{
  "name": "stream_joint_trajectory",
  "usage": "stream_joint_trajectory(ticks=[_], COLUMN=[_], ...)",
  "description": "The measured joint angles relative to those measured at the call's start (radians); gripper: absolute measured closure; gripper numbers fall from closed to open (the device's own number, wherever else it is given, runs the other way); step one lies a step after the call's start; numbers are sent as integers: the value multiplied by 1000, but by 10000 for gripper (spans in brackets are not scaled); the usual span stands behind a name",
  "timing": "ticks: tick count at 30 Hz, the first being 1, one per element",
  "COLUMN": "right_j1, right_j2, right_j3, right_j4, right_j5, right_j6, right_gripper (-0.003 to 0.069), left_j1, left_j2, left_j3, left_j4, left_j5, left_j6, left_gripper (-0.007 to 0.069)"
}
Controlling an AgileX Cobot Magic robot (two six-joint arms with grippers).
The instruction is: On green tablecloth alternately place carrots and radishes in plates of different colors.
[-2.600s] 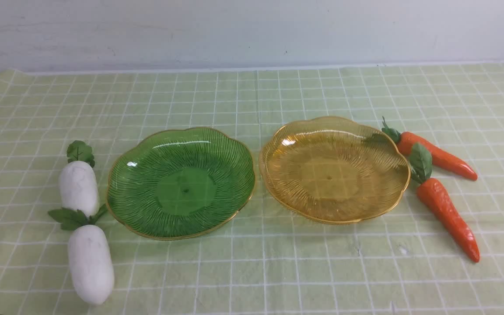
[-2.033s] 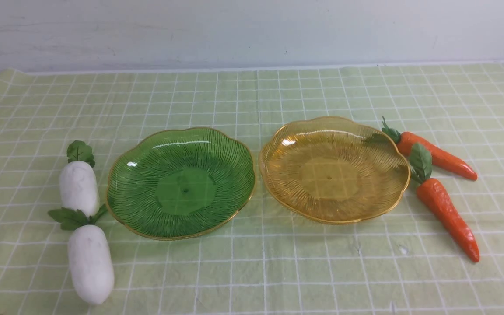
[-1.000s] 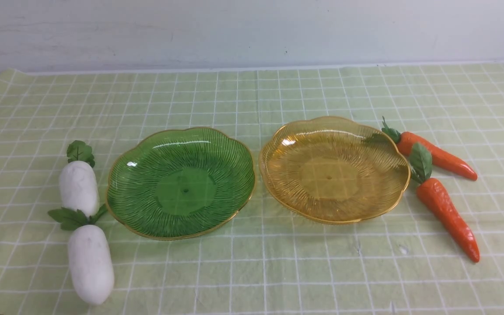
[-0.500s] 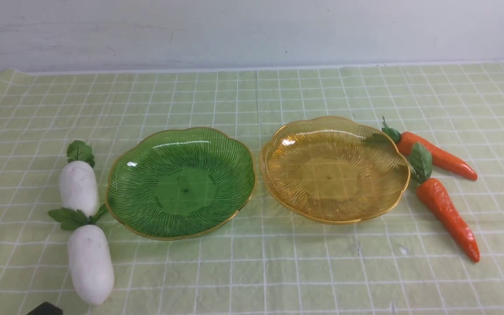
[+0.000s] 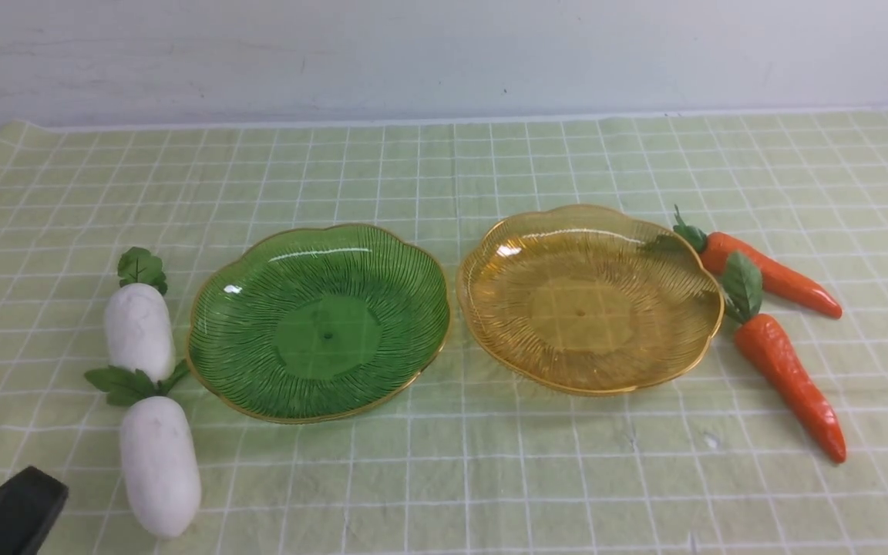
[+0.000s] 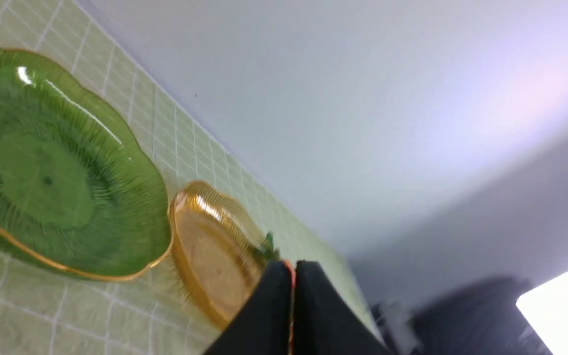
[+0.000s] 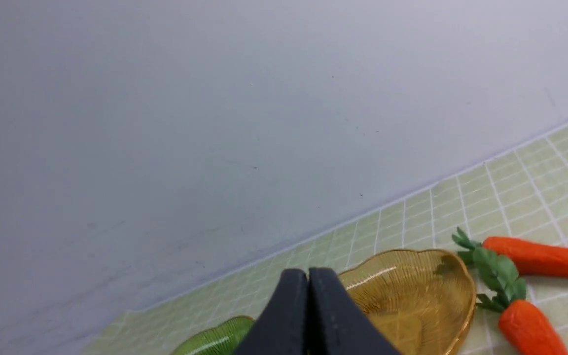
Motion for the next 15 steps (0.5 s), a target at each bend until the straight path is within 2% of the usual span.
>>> stream_joint_trajectory(ticks=[4,6,9,11,15], right_j1=[0,0,0,0,0], right_j2=[269,480,737,888,1117], right_j3=[-116,-202,-326,-406,-523], right_j4=[-188,-365,-577,-643,-664], right_j5=[198,353,476,489,467], right_j6=[17,79,213,289,310], right_gripper=[671,671,669,664,631], left_j1=[0,0,0,0,0], left_j2=[250,393,558,641,738], left_j3=[-122,-183,-261,-306,-362], left_j4=[171,275,431,541,666], left_j5=[241,362,446,452,452], left_j6=[32,36,38,38,31], left_gripper=[632,632,631,631,622])
